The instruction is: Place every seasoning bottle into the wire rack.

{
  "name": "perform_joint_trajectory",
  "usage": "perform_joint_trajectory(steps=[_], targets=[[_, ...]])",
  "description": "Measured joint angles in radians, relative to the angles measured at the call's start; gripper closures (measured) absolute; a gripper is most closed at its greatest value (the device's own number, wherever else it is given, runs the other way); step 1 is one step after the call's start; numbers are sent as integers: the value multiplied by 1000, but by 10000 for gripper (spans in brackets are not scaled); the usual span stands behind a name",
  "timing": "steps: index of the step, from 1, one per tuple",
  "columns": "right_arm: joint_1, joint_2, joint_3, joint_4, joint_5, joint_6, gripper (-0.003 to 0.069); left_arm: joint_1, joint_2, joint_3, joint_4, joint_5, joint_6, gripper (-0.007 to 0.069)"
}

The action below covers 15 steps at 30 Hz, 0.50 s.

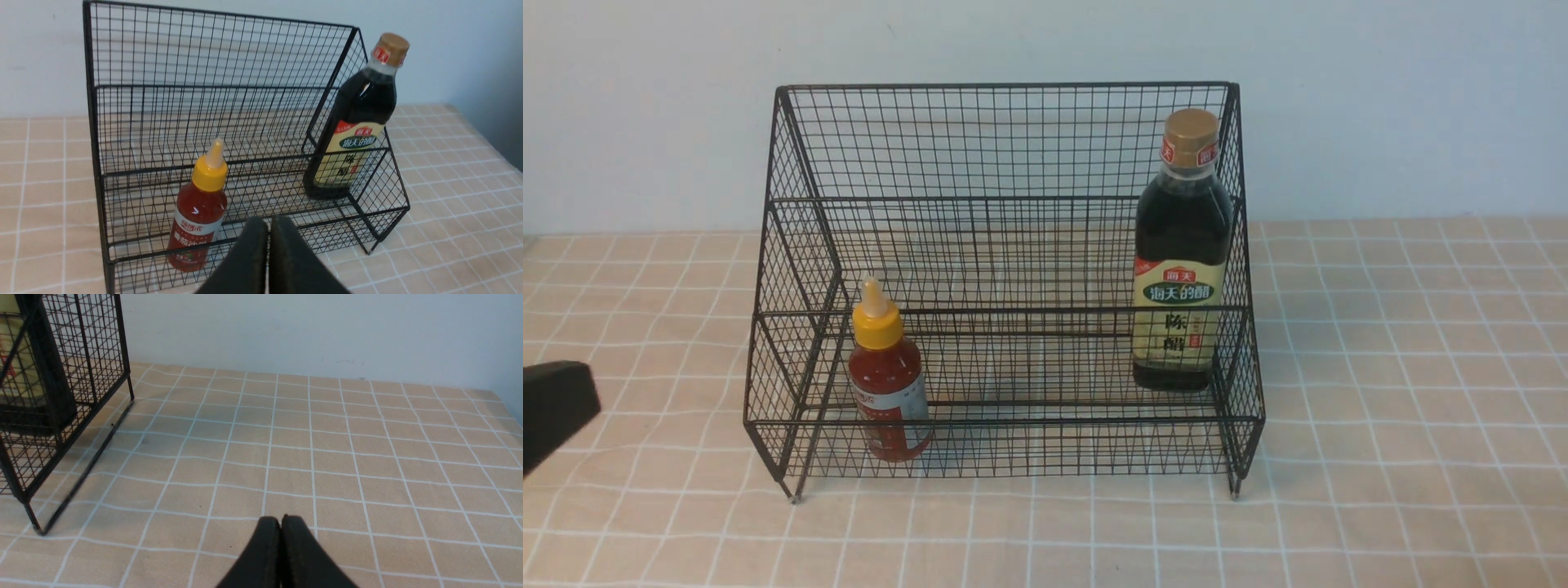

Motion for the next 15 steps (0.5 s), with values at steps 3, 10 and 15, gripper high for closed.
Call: perform_joint_trajectory(steps=[3, 10, 15], targets=[[0, 0, 0, 0, 0, 0, 668, 0, -25, 0, 13, -1, 0, 631], [0, 0, 0, 0, 0, 0, 668, 0, -40, 4, 60, -10, 29, 631], [0, 0, 0, 0, 0, 0, 668, 41, -81, 92, 32, -115, 199, 631]])
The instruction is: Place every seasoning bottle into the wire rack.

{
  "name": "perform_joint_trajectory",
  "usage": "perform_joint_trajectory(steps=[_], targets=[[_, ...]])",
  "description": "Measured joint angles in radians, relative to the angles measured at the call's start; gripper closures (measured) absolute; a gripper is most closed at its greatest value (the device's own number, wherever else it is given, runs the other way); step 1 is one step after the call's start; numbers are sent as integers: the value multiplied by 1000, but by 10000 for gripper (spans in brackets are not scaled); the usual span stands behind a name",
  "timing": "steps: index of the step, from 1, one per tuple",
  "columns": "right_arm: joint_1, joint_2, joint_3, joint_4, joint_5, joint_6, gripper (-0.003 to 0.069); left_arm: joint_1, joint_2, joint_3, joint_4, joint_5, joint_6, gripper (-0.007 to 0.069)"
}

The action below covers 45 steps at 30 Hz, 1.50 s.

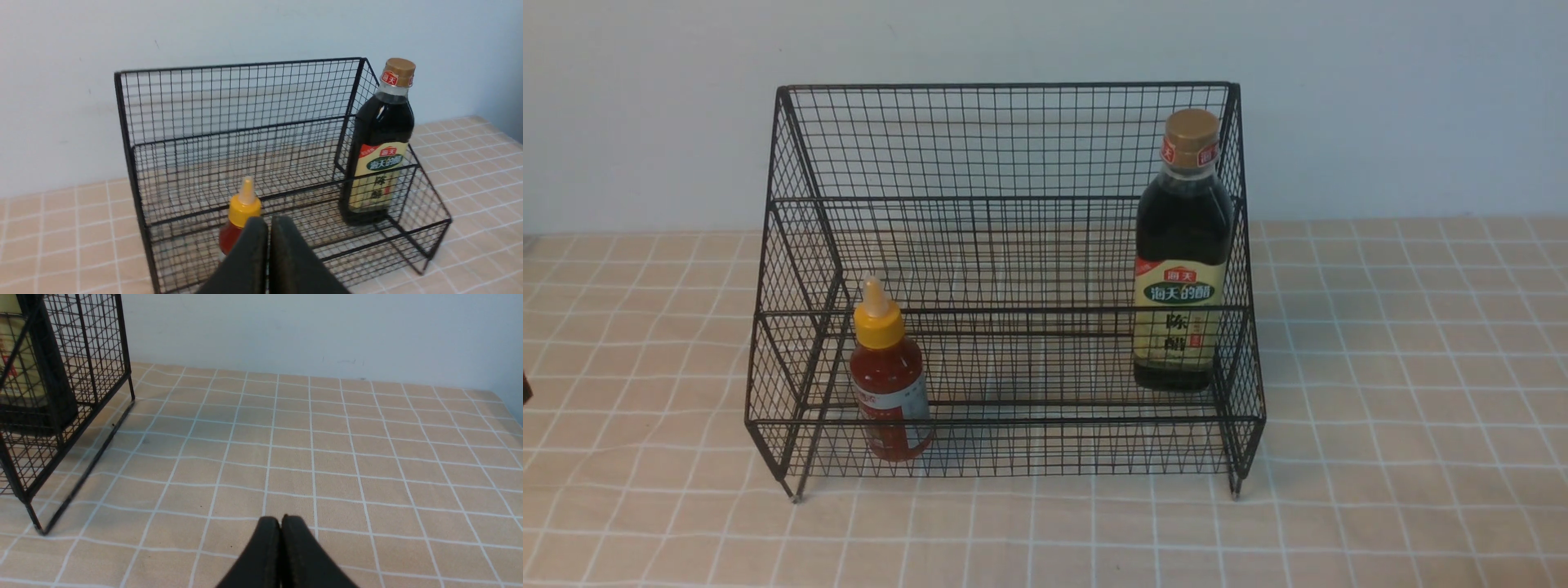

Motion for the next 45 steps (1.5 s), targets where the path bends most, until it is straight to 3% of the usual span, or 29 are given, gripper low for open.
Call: perform_joint_trajectory(steps=[5, 8, 13, 19, 45], targets=[[0, 0, 0, 0, 0, 0, 668, 165, -121, 228, -140, -153, 198, 631], [0, 0, 0, 0, 0, 0, 668, 278, -210, 407, -166, -232, 231, 631], [0, 0, 0, 0, 0, 0, 668, 360, -315, 599, -133, -256, 232, 631], [0, 0, 0, 0, 0, 0, 668, 369, -328, 657, -84, -219, 232, 631], [0, 0, 0, 0, 0, 38, 668, 369, -328, 657, -83, -191, 232, 631]])
